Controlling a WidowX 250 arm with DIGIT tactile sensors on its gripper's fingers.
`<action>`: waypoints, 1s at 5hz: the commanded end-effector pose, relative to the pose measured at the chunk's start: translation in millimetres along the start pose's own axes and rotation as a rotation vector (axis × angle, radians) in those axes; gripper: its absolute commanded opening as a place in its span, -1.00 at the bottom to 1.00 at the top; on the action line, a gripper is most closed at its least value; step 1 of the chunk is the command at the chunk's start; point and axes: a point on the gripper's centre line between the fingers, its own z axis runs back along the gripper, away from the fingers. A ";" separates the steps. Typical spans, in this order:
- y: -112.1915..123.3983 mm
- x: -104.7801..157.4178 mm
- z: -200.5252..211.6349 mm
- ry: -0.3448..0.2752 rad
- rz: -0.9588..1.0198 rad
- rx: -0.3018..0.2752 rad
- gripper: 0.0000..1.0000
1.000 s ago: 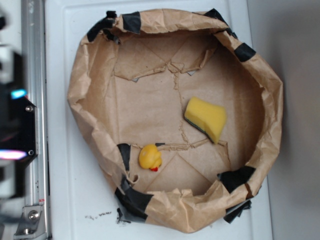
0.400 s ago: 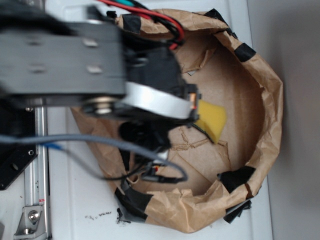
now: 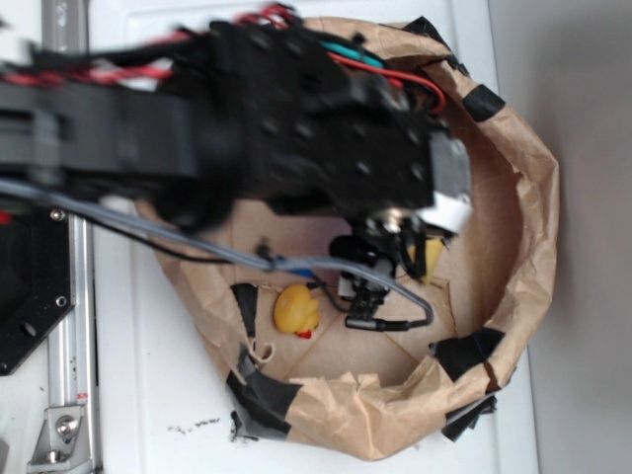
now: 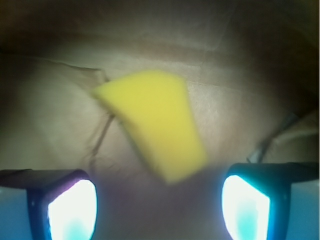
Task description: Grab the green sponge.
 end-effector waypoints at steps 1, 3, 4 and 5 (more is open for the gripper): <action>26.1 31.6 -12.8 -0.004 0.046 0.087 -0.93; 36.4 33.0 16.0 -0.022 0.051 0.109 -1.00; 40.7 22.4 57.1 -0.024 0.060 0.079 -1.00; 35.5 3.7 102.7 -0.048 0.065 0.043 -1.00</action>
